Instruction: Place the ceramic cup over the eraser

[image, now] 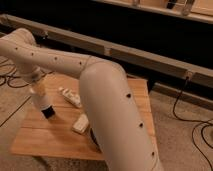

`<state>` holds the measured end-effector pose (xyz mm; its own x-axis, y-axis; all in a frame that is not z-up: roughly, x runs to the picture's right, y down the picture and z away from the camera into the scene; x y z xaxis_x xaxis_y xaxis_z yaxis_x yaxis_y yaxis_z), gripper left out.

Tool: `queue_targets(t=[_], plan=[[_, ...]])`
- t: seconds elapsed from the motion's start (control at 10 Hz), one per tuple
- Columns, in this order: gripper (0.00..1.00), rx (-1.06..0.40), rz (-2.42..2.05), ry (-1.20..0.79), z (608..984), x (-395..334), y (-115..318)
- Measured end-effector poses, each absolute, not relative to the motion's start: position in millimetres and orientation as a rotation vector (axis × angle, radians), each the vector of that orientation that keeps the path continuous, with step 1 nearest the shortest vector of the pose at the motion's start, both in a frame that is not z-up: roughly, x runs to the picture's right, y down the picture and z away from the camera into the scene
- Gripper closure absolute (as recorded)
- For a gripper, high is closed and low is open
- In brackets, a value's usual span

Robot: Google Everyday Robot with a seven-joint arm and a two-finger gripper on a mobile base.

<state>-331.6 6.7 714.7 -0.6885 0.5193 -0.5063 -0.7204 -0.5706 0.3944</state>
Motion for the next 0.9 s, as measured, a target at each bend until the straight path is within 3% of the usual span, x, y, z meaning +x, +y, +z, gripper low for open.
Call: queue_targets(t=[0.6,0.7,0.9], plan=[[0.28,-0.476,2.244,0.77,720,-332,14],[0.22,-0.489,2.253,0.767,721,-332,17],[0.2,-0.52,2.269,0.753,728,-332,23]])
